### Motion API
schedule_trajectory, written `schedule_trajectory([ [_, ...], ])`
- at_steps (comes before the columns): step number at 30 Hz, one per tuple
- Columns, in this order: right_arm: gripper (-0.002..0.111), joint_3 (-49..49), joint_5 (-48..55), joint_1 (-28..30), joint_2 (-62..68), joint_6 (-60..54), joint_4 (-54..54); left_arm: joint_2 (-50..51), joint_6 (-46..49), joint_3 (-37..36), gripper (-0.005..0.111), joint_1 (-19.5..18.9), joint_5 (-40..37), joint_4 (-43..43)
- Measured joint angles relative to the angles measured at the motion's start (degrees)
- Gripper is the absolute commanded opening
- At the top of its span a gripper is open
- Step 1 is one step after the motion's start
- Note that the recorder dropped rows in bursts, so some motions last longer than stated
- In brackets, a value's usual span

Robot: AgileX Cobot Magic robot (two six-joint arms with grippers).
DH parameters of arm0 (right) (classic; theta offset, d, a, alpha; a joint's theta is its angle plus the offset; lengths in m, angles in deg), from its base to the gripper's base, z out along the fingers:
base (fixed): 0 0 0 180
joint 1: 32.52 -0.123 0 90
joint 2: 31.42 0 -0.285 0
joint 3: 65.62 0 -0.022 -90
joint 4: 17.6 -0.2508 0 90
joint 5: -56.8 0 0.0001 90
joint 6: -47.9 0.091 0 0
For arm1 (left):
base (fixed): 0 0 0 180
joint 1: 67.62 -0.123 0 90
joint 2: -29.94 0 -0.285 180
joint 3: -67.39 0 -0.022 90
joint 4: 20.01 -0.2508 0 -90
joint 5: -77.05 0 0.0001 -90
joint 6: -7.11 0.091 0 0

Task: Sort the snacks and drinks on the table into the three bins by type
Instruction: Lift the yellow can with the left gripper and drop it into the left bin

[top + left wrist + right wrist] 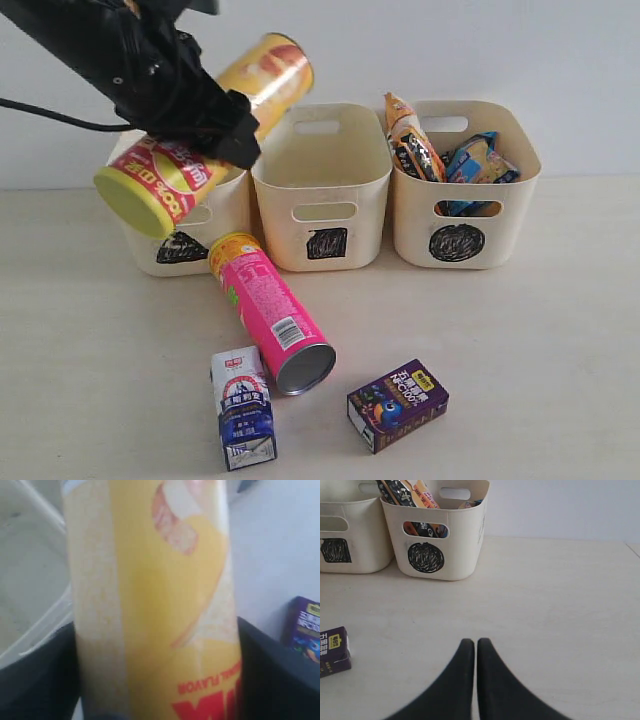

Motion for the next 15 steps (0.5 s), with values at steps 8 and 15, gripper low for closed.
schedule_trajectory([
  [8,0.0,0.0,0.0,0.0,0.0,0.0,0.0,0.36,-3.05,0.0,0.004,-8.49,10.93,-0.24],
  [15,0.0,0.0,0.0,0.0,0.0,0.0,0.0,4.76,-4.59,0.0,0.004,-12.0,26.86,-0.38],
])
